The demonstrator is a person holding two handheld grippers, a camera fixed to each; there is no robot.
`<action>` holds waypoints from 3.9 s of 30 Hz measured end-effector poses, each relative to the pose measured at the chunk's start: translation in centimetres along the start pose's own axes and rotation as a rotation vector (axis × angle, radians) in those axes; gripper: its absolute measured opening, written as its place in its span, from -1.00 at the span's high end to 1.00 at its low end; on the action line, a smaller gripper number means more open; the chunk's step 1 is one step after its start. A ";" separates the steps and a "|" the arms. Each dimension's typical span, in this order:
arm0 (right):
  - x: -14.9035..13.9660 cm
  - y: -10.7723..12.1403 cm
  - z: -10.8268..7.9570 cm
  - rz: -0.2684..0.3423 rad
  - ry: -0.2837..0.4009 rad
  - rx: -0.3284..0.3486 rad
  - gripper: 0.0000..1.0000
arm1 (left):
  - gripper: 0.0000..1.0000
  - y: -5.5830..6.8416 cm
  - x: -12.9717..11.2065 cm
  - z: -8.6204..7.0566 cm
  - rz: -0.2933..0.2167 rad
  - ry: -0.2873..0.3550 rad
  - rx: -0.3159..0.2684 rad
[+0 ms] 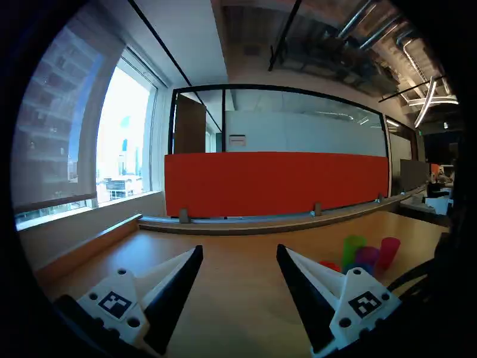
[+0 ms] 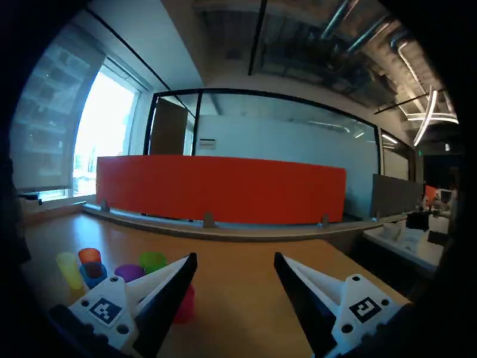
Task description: Pour water
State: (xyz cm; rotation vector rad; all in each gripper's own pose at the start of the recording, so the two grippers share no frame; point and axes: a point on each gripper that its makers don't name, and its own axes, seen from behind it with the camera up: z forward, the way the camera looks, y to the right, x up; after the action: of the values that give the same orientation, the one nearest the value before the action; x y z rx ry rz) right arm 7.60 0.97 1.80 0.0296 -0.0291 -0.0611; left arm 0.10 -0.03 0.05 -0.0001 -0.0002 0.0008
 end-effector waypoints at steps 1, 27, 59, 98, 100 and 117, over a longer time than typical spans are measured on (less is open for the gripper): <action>0.5 0.0 0.1 0.001 -0.002 0.002 -1.00 | -0.83 -0.1 0.3 0.2 0.003 0.000 0.000; 10.6 0.1 2.6 -0.027 -0.001 0.039 -1.00 | -0.83 1.4 10.4 3.1 0.045 0.037 -0.092; 9.9 -4.9 2.4 -0.267 -0.081 0.378 -1.00 | -0.84 8.6 9.0 2.8 0.158 -0.095 -0.418; 6.7 -7.1 4.8 -0.333 -0.231 0.512 -1.00 | -0.84 16.5 2.0 1.3 0.263 -0.289 -0.721; 6.4 -7.3 4.9 -0.337 -0.239 0.521 -1.00 | -0.83 16.9 1.8 1.1 0.271 -0.294 -0.736; 4.5 -8.1 6.4 -0.343 -0.272 0.556 -1.00 | -0.84 19.7 -2.3 -0.3 0.301 -0.374 -0.829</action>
State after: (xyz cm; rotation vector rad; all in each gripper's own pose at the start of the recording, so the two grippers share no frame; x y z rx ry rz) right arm 11.43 -7.53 8.12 0.5834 -0.3129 -0.3984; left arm -2.17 19.69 -0.21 -0.8294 -0.3744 0.3018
